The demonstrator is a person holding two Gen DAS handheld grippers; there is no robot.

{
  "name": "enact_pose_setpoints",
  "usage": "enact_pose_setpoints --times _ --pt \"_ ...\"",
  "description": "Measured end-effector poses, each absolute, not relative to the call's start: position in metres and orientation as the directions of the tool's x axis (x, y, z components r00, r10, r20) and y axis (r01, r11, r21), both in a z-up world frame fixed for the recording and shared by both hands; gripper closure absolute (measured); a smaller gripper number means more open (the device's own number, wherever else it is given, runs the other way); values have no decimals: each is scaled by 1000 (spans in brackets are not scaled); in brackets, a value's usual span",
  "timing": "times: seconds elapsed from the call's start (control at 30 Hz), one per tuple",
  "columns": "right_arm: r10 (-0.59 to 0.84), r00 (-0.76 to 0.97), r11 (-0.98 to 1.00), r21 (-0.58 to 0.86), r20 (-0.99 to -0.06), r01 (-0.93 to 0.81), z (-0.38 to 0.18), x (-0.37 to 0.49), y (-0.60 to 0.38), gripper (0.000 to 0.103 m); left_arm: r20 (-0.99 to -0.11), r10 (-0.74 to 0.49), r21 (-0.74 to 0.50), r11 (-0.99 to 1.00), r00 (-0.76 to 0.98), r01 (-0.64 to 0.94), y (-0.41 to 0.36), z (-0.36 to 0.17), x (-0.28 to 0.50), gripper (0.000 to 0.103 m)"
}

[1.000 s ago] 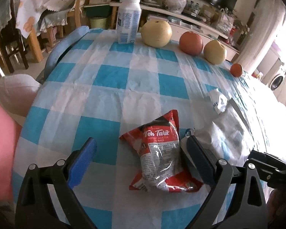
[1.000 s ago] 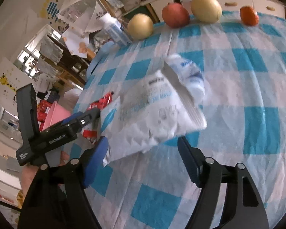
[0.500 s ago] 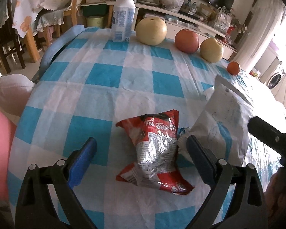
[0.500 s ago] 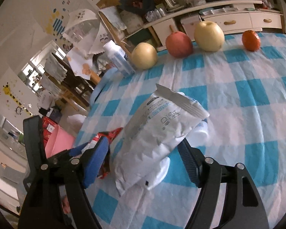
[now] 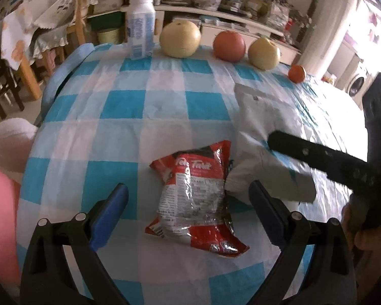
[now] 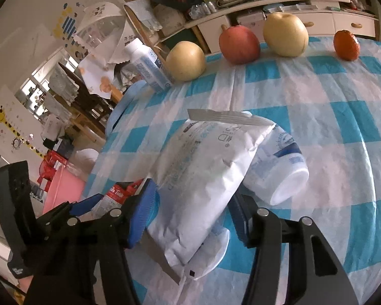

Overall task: Collect trash
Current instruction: 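Grasp the white packet with the right gripper and lift it, then grasp the red Teh Tarik packet with the left gripper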

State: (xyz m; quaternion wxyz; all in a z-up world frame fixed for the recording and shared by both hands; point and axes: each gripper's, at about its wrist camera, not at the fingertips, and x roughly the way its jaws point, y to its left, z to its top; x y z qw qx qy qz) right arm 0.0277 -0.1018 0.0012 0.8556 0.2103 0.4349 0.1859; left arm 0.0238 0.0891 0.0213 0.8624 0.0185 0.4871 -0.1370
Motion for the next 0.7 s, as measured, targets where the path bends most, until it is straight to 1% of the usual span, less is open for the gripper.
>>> enact_pose_setpoints --times 0.1,0.13,0.17,0.2,0.23,0.27,0.33,0.37,0.4,0.5,0.67,0.7 --pt "518 542 829 544 -662 -129 -2 29 -104 47 -861 -189 -47 954 472 297 84 17 21 7" --pt "519 545 829 542 -658 -136 0 28 -104 52 -865 -158 -7 952 475 305 81 14 20 7" --pt "520 550 830 540 -654 -142 1 27 -103 54 -867 -139 16 952 478 307 80 13 20 7" --pt "523 555 829 538 -647 -154 4 26 -102 59 -871 -127 32 949 474 314 79 10 19 7" --pt "528 560 826 539 -638 -166 7 24 -101 64 -872 -129 33 947 473 319 79 10 19 8" --pt "531 562 825 538 -633 -174 9 23 -100 66 -868 -137 29 946 478 323 79 11 18 10" --pt "529 570 830 524 -629 -192 12 21 -98 69 -865 -166 3 942 473 336 80 13 17 24" --pt "528 575 831 519 -625 -199 15 19 -97 69 -865 -178 -11 941 468 338 80 13 16 28" --pt "527 581 832 514 -620 -206 17 17 -96 71 -864 -198 -32 939 463 342 81 13 16 35" --pt "517 605 842 487 -605 -231 27 12 -94 75 -861 -185 -19 943 474 333 81 13 15 43" --pt "515 624 847 459 -588 -267 38 3 -89 79 -857 -191 -36 949 478 315 86 15 12 45" --pt "513 632 849 452 -581 -273 41 1 -88 79 -852 -203 -53 950 482 307 89 18 12 49"
